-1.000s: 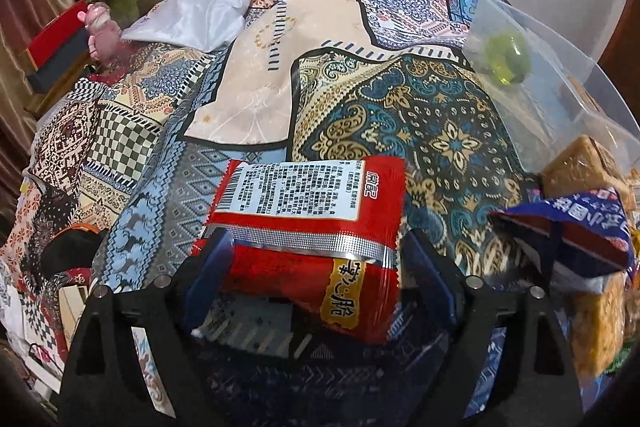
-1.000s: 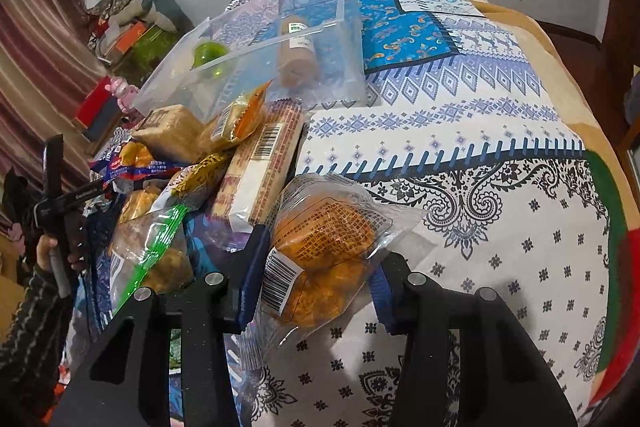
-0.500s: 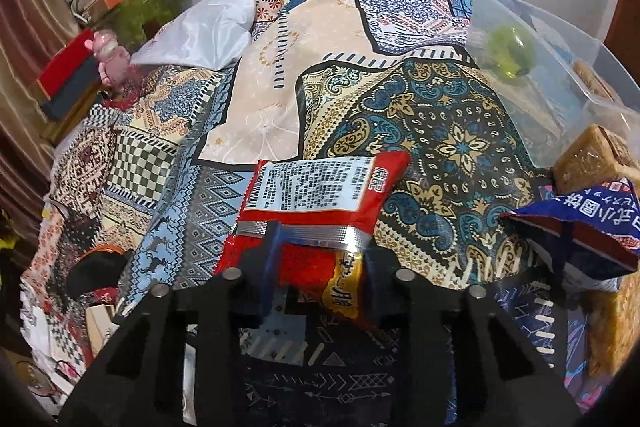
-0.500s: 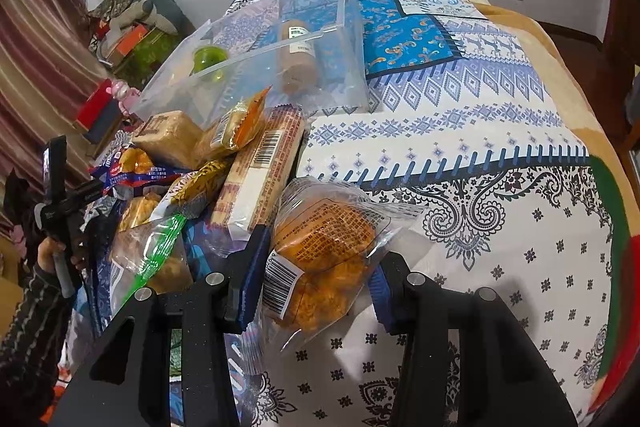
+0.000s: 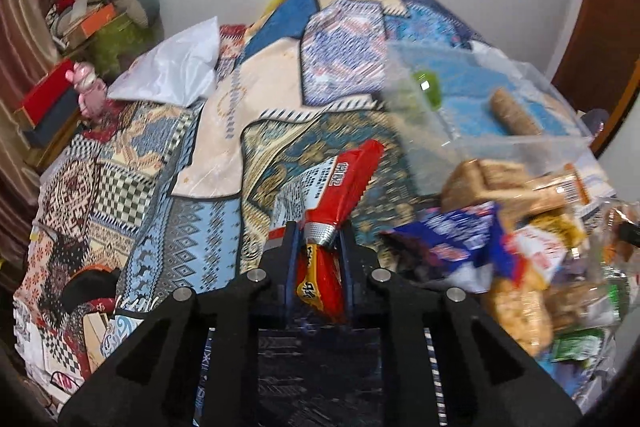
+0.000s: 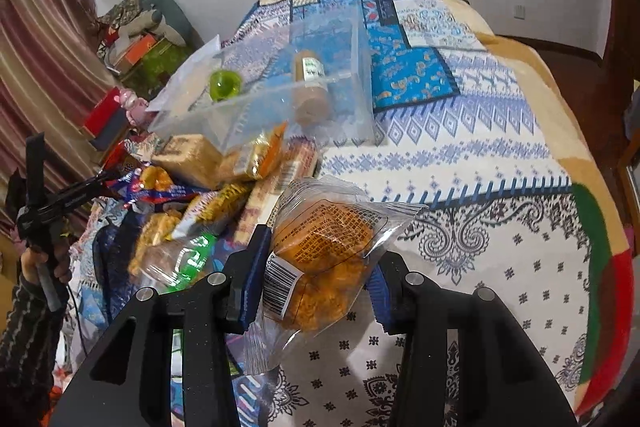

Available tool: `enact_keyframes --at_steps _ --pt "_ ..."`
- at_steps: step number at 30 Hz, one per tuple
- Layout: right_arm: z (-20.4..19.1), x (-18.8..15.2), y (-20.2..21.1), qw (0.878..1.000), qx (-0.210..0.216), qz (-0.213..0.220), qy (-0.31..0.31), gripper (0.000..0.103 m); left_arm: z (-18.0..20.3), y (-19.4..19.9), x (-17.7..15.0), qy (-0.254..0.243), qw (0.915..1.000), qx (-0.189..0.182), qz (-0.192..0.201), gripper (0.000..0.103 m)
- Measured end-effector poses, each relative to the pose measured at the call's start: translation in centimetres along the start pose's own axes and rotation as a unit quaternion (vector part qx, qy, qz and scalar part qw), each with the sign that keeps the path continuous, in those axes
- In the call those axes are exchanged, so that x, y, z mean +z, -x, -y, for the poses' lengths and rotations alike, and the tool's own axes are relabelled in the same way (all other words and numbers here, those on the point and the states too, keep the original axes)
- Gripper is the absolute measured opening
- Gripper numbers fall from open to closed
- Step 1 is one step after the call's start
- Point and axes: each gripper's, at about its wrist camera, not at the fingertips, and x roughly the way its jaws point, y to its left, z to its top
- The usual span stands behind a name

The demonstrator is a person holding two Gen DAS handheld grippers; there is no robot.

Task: Organize snacks
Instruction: 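Carry the cookie bag and red chip bag into the clear box and release both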

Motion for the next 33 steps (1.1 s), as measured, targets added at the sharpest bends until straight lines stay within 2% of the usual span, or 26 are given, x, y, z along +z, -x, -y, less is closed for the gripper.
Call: enact_keyframes --at_steps 6,19,27,33 --pt "-0.6 1.0 0.7 1.0 0.008 0.017 0.004 0.041 1.7 2.5 1.2 0.006 0.9993 -0.031 0.021 0.016" --pt "-2.6 5.6 1.5 0.997 0.029 0.065 0.02 0.041 5.8 5.8 5.6 -0.012 0.9956 -0.061 0.07 0.016" --pt "-3.8 9.1 0.5 0.995 0.038 0.088 0.033 0.041 8.4 6.0 8.9 -0.021 0.9919 -0.082 0.094 0.016" --pt "-4.0 11.4 -1.2 0.994 0.039 0.093 0.034 0.041 10.5 4.7 10.6 -0.035 0.9904 -0.089 0.099 0.016"
